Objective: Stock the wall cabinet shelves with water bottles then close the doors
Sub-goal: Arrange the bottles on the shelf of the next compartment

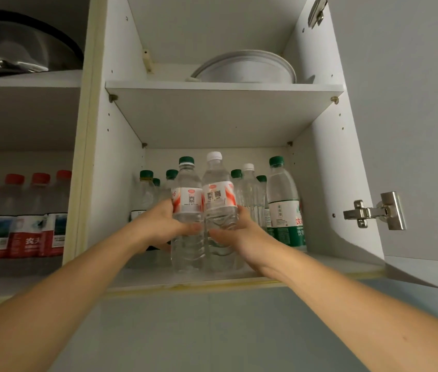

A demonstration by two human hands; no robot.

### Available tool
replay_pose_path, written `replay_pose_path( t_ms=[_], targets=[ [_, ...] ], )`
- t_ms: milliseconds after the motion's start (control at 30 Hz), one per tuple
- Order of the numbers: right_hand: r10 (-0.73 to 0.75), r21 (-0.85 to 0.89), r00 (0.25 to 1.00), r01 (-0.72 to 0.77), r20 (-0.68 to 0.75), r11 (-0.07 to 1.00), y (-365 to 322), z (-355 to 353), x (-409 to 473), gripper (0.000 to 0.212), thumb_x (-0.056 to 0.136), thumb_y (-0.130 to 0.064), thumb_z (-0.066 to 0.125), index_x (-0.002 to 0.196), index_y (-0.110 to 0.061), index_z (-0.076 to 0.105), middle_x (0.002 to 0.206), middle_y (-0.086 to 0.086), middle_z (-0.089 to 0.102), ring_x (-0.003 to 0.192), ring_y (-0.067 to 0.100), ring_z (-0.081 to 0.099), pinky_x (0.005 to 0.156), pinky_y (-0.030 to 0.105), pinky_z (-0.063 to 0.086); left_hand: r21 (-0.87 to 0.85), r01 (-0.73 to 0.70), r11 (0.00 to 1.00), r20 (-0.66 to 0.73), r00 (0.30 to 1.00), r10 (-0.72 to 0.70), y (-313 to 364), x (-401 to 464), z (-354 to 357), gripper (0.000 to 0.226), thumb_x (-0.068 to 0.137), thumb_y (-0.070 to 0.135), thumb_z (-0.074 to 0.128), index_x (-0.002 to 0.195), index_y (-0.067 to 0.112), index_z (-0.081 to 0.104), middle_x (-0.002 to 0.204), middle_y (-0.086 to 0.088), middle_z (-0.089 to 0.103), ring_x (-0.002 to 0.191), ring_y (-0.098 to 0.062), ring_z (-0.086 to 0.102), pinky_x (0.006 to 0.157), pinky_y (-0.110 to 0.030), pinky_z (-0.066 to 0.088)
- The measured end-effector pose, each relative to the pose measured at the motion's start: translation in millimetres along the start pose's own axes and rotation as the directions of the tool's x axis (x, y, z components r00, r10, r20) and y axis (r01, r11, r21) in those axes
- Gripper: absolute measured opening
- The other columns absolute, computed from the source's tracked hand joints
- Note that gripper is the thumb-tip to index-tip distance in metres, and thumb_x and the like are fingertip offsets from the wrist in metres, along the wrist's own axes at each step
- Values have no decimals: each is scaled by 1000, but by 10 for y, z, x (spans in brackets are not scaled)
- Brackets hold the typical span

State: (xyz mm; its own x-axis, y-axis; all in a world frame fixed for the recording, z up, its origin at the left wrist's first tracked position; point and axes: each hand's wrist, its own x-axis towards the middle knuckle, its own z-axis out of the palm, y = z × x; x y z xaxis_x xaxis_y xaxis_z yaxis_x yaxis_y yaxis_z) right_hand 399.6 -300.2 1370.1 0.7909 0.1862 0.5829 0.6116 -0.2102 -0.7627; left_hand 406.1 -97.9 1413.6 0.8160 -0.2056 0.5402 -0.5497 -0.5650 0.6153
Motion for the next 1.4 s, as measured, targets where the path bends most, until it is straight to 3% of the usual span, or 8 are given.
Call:
replay_pose_path(
  t_ms=[167, 333, 467, 667, 933, 1067, 1200, 1400],
  targets=[
    [18, -57, 997, -14, 80, 998, 60, 119, 182, 86, 89, -22, 76, 152, -23, 18, 124, -10, 62, 108, -1, 61, 82, 16, 50, -64, -26, 998, -34, 999, 24, -139, -12, -53, 39, 80, 38, 84, 106, 48, 56, 106, 21, 68, 102, -6, 66, 72, -29, 54],
    [53, -136, 995, -41, 87, 990, 96, 30, 250, 88, 87, -20, 79, 151, -20, 19, 129, -6, 60, 107, 2, 60, 74, 14, 51, -116, -73, 990, -16, 997, 72, -197, -23, 36, 45, 82, 38, 82, 108, 56, 50, 107, 27, 62, 101, 6, 57, 92, -29, 48],
    [116, -100, 986, -105, 120, 990, 66, 26, 350, 78, 85, -5, 78, 143, -18, 28, 125, -4, 60, 100, 3, 61, 66, 13, 51, -183, -44, 982, 16, 999, 47, -175, -3, 53, 47, 85, 25, 80, 111, 51, 51, 120, 15, 66, 115, -9, 59, 106, -41, 47],
    [134, -46, 975, -128, 176, 991, 45, 27, 472, 69, 83, 9, 69, 143, -17, 47, 137, 6, 62, 130, 28, 55, 119, 49, 33, -252, 0, 968, 52, 999, 14, -195, 9, 58, 52, 89, 16, 76, 123, 44, 50, 121, 16, 64, 120, -11, 56, 108, -39, 41],
    [77, -72, 975, -64, 210, 995, 61, 11, 372, 55, 88, -9, 76, 127, -40, 51, 129, -7, 66, 116, 9, 61, 89, 26, 50, -224, -35, 974, 37, 998, 44, -228, 3, 60, 43, 90, 20, 75, 110, 49, 50, 115, 20, 64, 109, -1, 58, 105, -38, 43],
    [70, -107, 978, -50, 194, 993, 63, 25, 342, 54, 90, -17, 76, 135, -37, 53, 129, -6, 67, 122, 18, 62, 99, 41, 51, -194, -35, 980, -32, 999, 29, -225, -5, 24, 47, 88, 19, 77, 118, 45, 51, 120, 14, 67, 114, -10, 62, 104, -40, 49],
    [89, -97, 939, -60, 331, 993, -38, 67, 308, 47, 88, -24, 78, 97, -67, 63, 110, -23, 73, 112, 6, 65, 90, 34, 51, -162, -17, 987, -77, 997, 5, -249, -99, -95, 56, 86, 19, 79, 130, 39, 51, 123, 10, 67, 115, -14, 64, 106, -48, 50],
    [54, -74, 944, -31, 326, 997, -106, 152, 291, 71, 88, -19, 77, 146, -39, 41, 119, -20, 68, 106, -4, 64, 78, 19, 49, -140, -3, 990, -157, 987, -19, -260, -276, -216, 55, 87, 14, 78, 133, 33, 53, 119, 8, 69, 113, -16, 64, 101, -42, 51]
  ],
)
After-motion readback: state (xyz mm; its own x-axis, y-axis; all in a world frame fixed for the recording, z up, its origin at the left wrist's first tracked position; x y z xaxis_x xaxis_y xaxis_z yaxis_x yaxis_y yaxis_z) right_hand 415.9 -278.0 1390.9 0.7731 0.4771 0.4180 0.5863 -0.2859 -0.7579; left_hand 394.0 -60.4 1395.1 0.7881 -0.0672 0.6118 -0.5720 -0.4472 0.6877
